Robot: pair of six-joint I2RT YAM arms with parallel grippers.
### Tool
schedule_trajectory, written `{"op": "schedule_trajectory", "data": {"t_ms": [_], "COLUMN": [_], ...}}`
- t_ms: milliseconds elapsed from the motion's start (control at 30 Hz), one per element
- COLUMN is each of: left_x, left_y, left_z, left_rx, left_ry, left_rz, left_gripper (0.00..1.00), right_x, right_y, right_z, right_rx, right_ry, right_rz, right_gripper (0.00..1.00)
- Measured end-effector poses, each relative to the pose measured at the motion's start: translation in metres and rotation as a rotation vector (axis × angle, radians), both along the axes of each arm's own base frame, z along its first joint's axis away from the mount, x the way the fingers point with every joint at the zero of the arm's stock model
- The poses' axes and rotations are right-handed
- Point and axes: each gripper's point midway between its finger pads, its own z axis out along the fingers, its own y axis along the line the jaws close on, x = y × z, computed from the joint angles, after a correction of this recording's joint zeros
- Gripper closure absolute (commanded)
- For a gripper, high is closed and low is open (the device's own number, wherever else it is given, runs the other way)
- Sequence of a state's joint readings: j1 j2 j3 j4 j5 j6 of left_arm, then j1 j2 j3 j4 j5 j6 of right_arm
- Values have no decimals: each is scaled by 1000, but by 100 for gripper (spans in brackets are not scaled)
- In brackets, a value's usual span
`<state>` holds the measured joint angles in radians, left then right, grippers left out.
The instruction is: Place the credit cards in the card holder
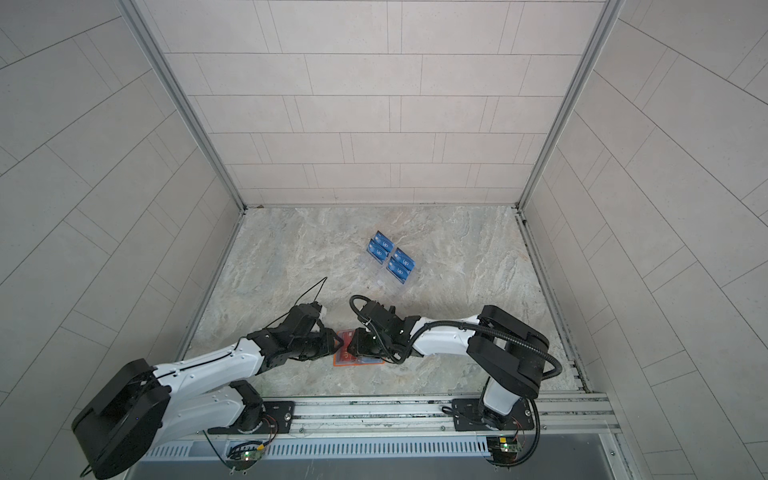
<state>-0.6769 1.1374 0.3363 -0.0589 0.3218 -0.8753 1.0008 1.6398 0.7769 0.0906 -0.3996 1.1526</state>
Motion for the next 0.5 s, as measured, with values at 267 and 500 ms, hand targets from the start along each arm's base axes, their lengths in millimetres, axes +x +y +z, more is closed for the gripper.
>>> {"op": "schedule_trajectory", "data": {"t_ms": [267, 500], "left_x": [1, 2], "left_y": [0, -1], "left_z": [0, 0], "left_rx": [-3, -4], "left_ry": [-3, -4], "left_rz": [1, 5], "left_gripper": [60, 60], "right_x": [1, -4], "right_y": [4, 12], "right_z": [-14, -10], "right_rx": [-43, -99], "right_ry": [12, -17], "right_rz": [23, 101], "right_gripper": [66, 65]}}
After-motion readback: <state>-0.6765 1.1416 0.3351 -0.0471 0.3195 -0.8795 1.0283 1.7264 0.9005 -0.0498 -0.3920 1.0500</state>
